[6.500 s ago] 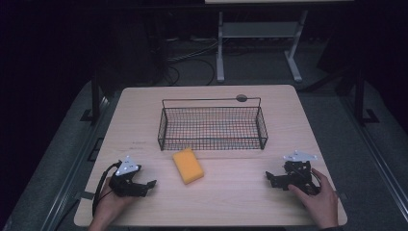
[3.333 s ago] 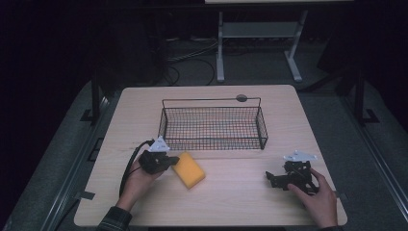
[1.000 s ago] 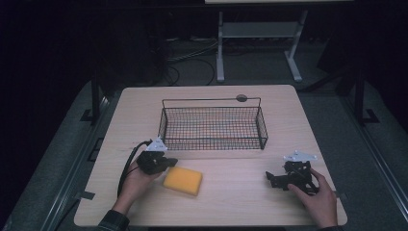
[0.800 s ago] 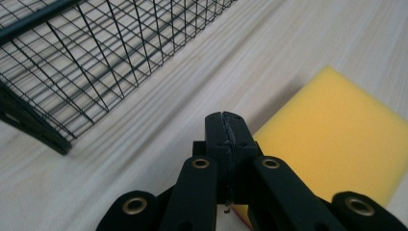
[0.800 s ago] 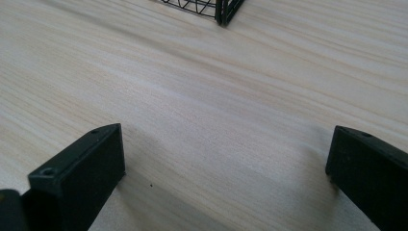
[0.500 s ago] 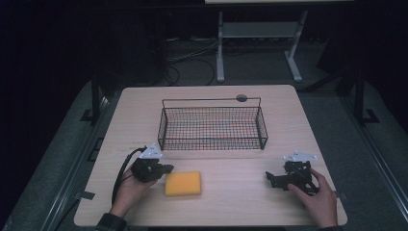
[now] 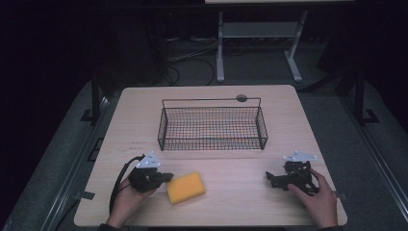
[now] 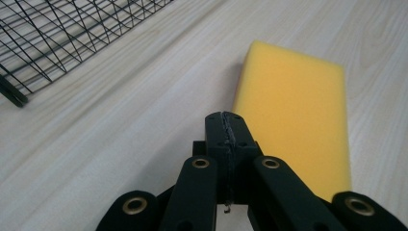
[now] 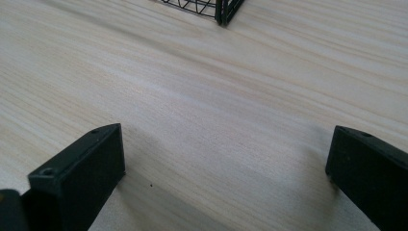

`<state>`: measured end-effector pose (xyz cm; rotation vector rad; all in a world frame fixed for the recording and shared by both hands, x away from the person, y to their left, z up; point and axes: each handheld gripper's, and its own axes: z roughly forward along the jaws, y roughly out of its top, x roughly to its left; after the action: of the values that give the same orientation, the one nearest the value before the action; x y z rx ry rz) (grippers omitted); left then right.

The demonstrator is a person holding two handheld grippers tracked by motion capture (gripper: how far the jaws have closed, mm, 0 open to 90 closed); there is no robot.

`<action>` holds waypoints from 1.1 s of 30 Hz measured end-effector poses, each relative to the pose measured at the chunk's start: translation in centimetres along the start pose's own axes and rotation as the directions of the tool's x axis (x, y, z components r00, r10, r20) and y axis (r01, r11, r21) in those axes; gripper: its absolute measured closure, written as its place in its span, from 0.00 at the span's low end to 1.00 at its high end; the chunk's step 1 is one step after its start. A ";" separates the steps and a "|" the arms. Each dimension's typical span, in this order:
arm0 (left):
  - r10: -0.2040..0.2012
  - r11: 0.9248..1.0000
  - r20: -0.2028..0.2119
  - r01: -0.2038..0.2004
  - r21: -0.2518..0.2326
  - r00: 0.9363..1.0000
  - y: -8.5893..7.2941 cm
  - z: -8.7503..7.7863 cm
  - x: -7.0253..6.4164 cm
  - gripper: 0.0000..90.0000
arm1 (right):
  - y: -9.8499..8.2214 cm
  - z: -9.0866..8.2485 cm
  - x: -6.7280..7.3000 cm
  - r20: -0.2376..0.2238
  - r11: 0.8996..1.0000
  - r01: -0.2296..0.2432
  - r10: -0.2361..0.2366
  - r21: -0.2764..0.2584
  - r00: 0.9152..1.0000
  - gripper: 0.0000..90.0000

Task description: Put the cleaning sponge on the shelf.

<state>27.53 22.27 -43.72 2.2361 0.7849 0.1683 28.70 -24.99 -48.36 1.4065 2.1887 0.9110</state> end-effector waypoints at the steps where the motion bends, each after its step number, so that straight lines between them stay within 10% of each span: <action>1: -0.001 1.000 -0.001 0.001 -0.001 1.000 -0.1 0.0 -0.1 1.00 | 0.0 0.0 0.0 0.000 1.000 0.000 0.000 0.000 1.000 0.00; 15: -0.012 1.000 -0.005 0.012 -0.019 1.000 0.8 -1.0 0.5 0.84 | 0.0 0.0 0.0 0.000 1.000 0.000 0.000 0.000 1.000 0.00; 33: 0.083 0.987 0.069 -0.092 0.128 0.994 3.4 0.6 -1.3 0.19 | 0.0 0.0 0.0 0.000 1.000 0.000 0.000 0.000 1.000 0.00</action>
<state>28.37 19.35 -41.67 2.3899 0.6817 0.0896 28.70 -24.99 -48.37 1.4060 2.1888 0.9109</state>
